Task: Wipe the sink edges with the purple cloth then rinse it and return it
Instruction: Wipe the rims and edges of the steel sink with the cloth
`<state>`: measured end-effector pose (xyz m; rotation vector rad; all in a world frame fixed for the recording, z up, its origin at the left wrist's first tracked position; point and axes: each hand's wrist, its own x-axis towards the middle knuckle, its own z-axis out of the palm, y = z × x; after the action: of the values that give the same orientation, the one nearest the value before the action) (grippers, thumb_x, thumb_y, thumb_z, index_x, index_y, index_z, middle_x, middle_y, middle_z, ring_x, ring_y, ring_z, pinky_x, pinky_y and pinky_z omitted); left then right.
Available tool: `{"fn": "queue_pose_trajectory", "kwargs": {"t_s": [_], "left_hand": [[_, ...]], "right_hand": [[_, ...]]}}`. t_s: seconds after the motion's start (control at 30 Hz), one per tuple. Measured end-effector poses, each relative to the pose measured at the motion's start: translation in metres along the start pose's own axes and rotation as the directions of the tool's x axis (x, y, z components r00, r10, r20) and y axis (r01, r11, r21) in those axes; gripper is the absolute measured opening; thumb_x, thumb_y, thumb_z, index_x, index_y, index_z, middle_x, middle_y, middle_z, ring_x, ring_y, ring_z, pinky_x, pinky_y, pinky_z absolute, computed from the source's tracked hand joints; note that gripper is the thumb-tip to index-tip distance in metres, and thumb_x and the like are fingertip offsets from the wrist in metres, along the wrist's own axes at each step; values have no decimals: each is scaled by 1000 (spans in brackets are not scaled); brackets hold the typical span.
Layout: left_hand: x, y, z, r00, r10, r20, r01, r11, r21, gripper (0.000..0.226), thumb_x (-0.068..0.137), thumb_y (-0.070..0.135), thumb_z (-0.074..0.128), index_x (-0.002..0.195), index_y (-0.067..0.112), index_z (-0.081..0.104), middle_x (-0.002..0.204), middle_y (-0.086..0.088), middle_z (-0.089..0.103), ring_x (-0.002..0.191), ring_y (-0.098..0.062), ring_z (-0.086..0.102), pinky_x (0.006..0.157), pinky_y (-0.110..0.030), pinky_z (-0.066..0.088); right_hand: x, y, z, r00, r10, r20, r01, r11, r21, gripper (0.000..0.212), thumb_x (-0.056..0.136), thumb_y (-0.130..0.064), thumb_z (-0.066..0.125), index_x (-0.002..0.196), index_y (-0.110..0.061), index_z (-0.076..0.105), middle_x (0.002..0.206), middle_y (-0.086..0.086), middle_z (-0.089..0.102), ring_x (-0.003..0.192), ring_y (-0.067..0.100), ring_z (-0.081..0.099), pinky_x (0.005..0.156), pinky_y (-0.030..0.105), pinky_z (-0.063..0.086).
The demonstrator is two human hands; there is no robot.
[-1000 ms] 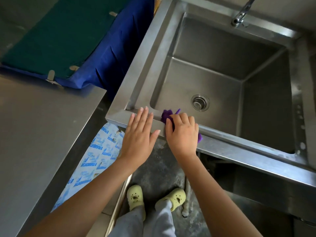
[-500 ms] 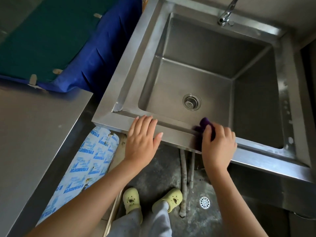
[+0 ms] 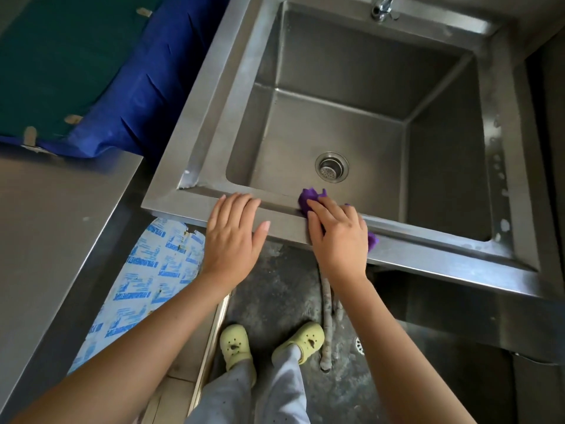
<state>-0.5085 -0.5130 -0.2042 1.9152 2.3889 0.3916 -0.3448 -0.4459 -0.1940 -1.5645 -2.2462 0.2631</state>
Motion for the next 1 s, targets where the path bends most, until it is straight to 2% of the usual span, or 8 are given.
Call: {"fn": "queue_pose_trajectory", "kwargs": {"t_s": [0.17, 0.27, 0.33, 0.47, 0.6, 0.8, 1.0], "left_hand": [[3, 12, 0, 996, -76, 40, 77, 996, -34, 51, 97, 38, 26, 121, 4, 56, 128, -13, 57, 127, -29, 46, 117, -41, 19], [8, 34, 4, 995, 46, 94, -43, 998, -36, 51, 96, 37, 30, 123, 3, 56, 131, -15, 58, 128, -30, 47, 116, -43, 23], [10, 56, 5, 978, 136, 157, -133, 991, -29, 56, 96, 40, 25, 129, 4, 53, 136, -14, 54, 131, -29, 45, 116, -43, 24], [10, 100, 10, 940, 240, 242, -243, 970, -17, 68, 93, 48, 13, 140, 6, 40, 146, -12, 43, 138, -26, 36, 117, -37, 10], [7, 127, 19, 937, 252, 240, -269, 963, 36, 66, 92, 48, 24, 130, 2, 51, 134, -16, 55, 126, -30, 50, 112, -43, 27], [8, 152, 30, 934, 269, 237, -281, 960, 16, 67, 92, 49, 23, 133, 3, 49, 137, -14, 53, 129, -29, 48, 113, -45, 27], [8, 195, 41, 915, 342, 216, -347, 938, -12, 63, 91, 48, 28, 129, 5, 53, 132, -12, 58, 123, -26, 54, 109, -44, 37]], "right_hand": [[-9, 38, -18, 997, 70, -26, -70, 997, -30, 29, 94, -28, 44, 109, -20, 68, 113, -4, 69, 89, 23, 58, 86, 38, 44], [-13, 52, -24, 993, 117, -28, -118, 993, -31, 30, 95, -28, 42, 108, -20, 68, 112, -3, 69, 92, 23, 57, 89, 38, 42], [-16, 60, -29, 988, 148, -33, -149, 988, -40, 30, 95, -27, 42, 109, -20, 68, 109, -2, 69, 93, 24, 57, 90, 39, 42], [-21, 80, -39, 981, 176, -83, -181, 981, -66, 28, 94, -26, 44, 107, -18, 68, 100, 1, 70, 89, 27, 57, 88, 39, 42], [-25, 105, -49, 974, 201, -105, -210, 974, -85, 29, 94, -26, 44, 106, -17, 68, 98, 2, 70, 88, 27, 56, 87, 39, 43], [-31, 145, -65, 955, 261, -138, -274, 958, -84, 29, 94, -24, 43, 106, -15, 69, 98, 4, 69, 89, 29, 55, 90, 41, 43], [-37, 180, -78, 930, 308, -199, -330, 940, -86, 27, 94, -22, 46, 104, -13, 70, 97, 5, 70, 88, 31, 54, 88, 39, 40]]}}
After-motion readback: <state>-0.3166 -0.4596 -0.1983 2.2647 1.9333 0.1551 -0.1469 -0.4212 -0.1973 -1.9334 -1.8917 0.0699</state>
